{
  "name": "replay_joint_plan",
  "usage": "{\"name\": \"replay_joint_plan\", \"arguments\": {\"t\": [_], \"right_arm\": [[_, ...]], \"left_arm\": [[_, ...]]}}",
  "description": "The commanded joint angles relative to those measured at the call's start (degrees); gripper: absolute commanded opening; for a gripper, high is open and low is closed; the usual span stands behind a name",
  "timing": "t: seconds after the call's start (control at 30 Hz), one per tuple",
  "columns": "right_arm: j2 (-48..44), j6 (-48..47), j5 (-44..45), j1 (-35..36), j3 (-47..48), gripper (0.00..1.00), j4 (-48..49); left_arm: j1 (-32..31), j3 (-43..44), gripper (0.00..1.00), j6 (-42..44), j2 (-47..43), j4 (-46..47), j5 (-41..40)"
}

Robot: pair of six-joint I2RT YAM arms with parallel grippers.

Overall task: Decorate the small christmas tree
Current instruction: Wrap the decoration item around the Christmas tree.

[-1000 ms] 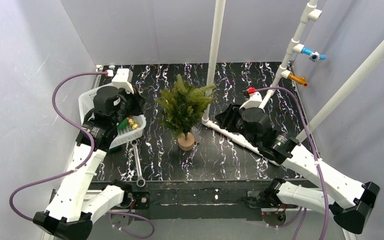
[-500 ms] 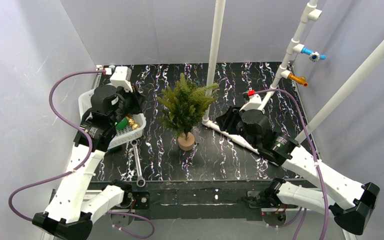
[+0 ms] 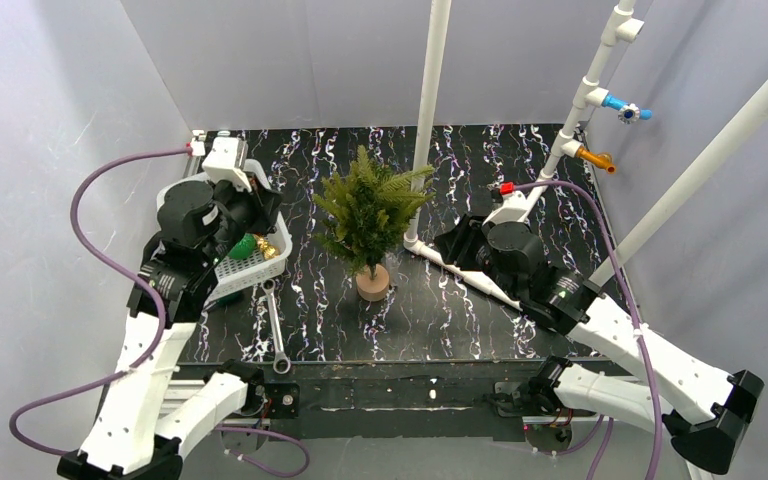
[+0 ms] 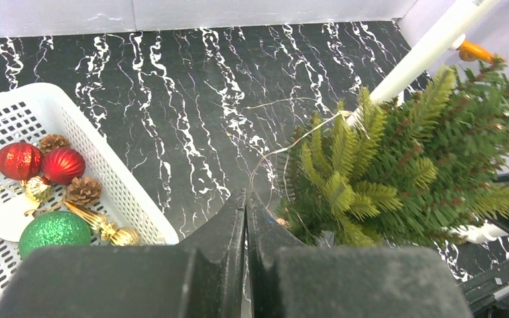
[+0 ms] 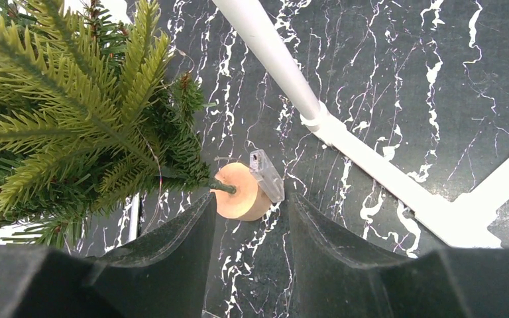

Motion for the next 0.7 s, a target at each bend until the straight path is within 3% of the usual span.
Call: {"name": "replay_joint_plan", "arguments": {"t": [0.0, 0.67], "right_arm": [[-1.9, 0.8, 0.9, -0.3, -0.7, 0.52, 0.6], [-3.0, 2.6, -0.2, -0.2, -2.5, 0.52, 1.3]], "left_arm": [[0.0, 0.6, 0.0, -0.1, -3.7, -1.2, 1.8], [0.0, -4.8, 0.0, -12.7, -11.6, -6.3, 12.8]]}}
